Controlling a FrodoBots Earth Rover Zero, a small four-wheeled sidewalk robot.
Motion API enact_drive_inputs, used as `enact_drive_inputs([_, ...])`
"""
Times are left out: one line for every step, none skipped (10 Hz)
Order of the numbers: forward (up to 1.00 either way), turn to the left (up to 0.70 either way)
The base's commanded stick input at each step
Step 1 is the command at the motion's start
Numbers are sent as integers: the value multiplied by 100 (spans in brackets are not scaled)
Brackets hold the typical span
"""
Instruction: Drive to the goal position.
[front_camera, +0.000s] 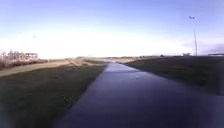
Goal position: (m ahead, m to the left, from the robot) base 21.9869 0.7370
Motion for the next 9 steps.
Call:
enact_drive_inputs([100, 0])
enact_drive_inputs([100, 0])
enact_drive_inputs([100, 0])
enact_drive_inputs([100, 0])
enact_drive_inputs([100, -10])
enact_drive_inputs([100, -17])
enact_drive_inputs([100, -25])
enact_drive_inputs([100, -25])
enact_drive_inputs([100, -20])
